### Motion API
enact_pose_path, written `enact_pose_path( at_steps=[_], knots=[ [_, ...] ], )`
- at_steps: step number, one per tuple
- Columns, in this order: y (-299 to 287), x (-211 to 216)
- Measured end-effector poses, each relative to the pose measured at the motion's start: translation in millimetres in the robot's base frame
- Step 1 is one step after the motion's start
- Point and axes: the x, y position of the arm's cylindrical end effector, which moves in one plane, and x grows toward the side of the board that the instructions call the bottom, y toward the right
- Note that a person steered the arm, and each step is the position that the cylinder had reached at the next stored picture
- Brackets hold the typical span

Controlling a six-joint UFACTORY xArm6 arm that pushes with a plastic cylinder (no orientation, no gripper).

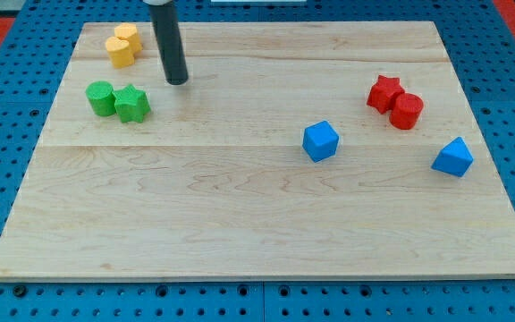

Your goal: Push the blue triangle to the right of the blue cube

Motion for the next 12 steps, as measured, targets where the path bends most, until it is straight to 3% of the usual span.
enact_pose_path(
  at_steps=[3,4,5,6,7,9,11,12],
  knots=[
    [2.8,3.0],
    [8.8,-13.5],
    [48.5,-57.9],
    [137.0,-59.2],
    [251.3,-45.9],
    [355.3,37.1],
    [385.7,123.5],
    [390.9,144.7]
  ],
)
